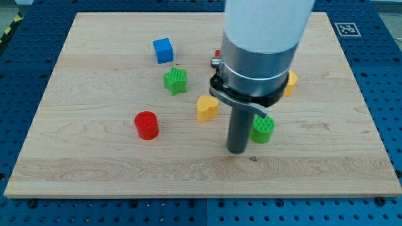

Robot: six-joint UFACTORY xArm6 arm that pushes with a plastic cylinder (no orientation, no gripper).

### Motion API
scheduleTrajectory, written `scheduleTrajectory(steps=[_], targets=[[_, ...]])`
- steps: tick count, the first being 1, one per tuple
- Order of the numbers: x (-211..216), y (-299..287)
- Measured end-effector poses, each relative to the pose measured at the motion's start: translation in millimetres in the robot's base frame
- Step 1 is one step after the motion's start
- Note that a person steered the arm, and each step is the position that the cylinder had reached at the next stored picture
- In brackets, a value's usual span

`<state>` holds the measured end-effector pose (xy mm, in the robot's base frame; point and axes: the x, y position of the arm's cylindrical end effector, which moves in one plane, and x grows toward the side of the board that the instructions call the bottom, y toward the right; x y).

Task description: Place the green circle to the bottom right of the board

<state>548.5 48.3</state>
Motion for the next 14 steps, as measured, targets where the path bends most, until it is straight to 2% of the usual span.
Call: scheduleTrajectory(steps=[1, 4, 6, 8, 10, 11, 12, 14], targets=[[-23, 0], [-29, 0], [-30, 38], [-11, 71], [-33, 74], [-26, 85], [2, 98], [30, 115]])
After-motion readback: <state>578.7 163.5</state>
